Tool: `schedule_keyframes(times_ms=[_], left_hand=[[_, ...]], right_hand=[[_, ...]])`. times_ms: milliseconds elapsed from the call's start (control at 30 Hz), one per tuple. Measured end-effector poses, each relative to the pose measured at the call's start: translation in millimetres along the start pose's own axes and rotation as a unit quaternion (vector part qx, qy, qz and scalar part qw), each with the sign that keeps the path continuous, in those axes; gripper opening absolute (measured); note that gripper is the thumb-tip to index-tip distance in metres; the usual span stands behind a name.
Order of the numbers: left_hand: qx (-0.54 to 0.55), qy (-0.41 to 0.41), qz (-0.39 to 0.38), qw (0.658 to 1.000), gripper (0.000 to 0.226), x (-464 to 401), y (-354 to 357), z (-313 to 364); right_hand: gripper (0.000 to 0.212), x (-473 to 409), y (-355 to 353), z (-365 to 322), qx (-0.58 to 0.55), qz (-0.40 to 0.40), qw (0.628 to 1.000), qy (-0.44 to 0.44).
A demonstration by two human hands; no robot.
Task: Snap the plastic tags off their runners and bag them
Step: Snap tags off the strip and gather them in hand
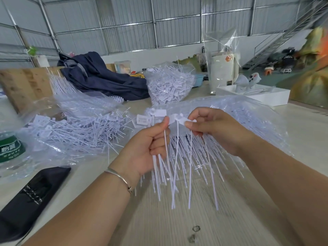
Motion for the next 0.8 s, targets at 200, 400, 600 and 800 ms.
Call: schedule_keyframes(times_ms=[200, 400, 600, 800], left_hand=[[0.011, -0.038, -0.092, 0.995, 0.033, 2.2, 23.4, -19.3], [0.032, -0.003, 0.004, 0.999, 0.02, -2.6, 10.5, -12.3], [-0.14, 0.001, 0.095, 0.986, 0.017, -3.8, -4.2, -8.9], [-0.218, 0.004, 0.052, 0.974, 0.037, -4.7, -4.3, -9.0]], right_hand=[[0.028, 1.0, 20.9, 7.9, -0.151, -0.075, 0.985, 0.04], [0.017, 0.5, 8.7, -1.9, -0.138, 0.007, 0.99, 0.019], [0.014, 0.5, -10.8, -3.8, -0.008, 0.09, 0.995, -0.031], [0.007, -0.3, -9.5, 0.2, 0.032, 0.059, 0.998, -0.021]])
Point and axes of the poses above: each hand's wrist, its own x-axis away from the middle knuckle, its own y-axis out of the palm, z = x × y, the point moved 4 cm from there along -x, towards the middle knuckle
